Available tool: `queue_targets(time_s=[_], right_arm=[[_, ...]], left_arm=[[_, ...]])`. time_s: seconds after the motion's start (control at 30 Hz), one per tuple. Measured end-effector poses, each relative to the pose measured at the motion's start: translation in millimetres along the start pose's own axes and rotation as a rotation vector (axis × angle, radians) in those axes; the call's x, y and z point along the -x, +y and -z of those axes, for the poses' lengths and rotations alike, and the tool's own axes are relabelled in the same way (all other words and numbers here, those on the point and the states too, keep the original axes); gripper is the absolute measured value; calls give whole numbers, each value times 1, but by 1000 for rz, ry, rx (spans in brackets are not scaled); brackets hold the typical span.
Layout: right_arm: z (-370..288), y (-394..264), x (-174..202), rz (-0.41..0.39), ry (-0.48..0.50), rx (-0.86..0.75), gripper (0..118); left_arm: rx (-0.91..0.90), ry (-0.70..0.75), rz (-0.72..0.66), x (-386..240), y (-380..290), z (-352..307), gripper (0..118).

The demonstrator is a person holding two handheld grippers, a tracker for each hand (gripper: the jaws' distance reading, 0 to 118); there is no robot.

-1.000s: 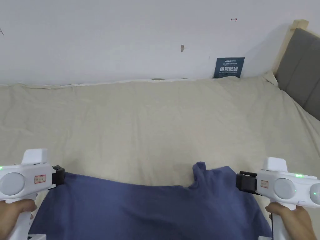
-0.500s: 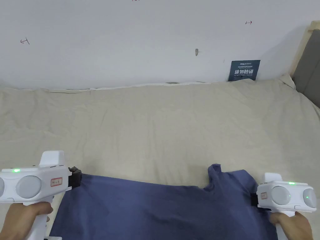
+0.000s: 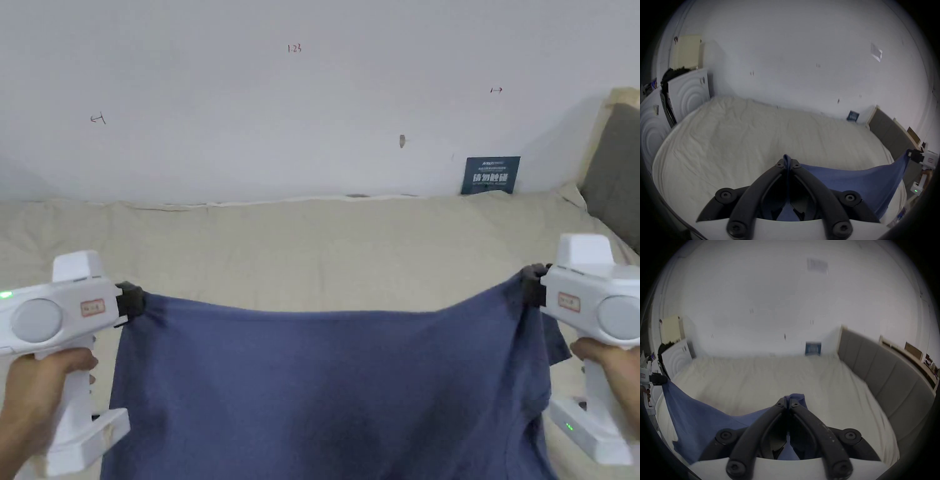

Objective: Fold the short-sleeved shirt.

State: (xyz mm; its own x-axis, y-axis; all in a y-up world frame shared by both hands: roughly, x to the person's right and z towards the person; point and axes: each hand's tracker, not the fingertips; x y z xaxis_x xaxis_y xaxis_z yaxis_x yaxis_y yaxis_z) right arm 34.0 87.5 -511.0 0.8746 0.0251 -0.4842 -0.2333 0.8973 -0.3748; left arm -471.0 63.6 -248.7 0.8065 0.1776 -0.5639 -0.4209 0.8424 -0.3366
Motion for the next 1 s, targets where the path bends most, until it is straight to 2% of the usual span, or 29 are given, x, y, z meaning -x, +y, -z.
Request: queue_targets(time_s=[0.1,0.23,0.53,0.8,1.0], right_arm=[[-25,52,4,10,29,-143,3],[-47,119,13,-34,26,-285,3],[-68,230,27,-55,6,-498,3],[-38,228,28,-71,15,-511,3],[21,167,20,-69,39,-392,3]], left_arm=[[-117,27,-6,3,46,-26,3],[-263,46,9,-4,116,-63,3],[-464,97,67,-34,229,-104,3],[-474,139,75,-36,234,-59,3],[-409,145,69,-25,170,7,3]])
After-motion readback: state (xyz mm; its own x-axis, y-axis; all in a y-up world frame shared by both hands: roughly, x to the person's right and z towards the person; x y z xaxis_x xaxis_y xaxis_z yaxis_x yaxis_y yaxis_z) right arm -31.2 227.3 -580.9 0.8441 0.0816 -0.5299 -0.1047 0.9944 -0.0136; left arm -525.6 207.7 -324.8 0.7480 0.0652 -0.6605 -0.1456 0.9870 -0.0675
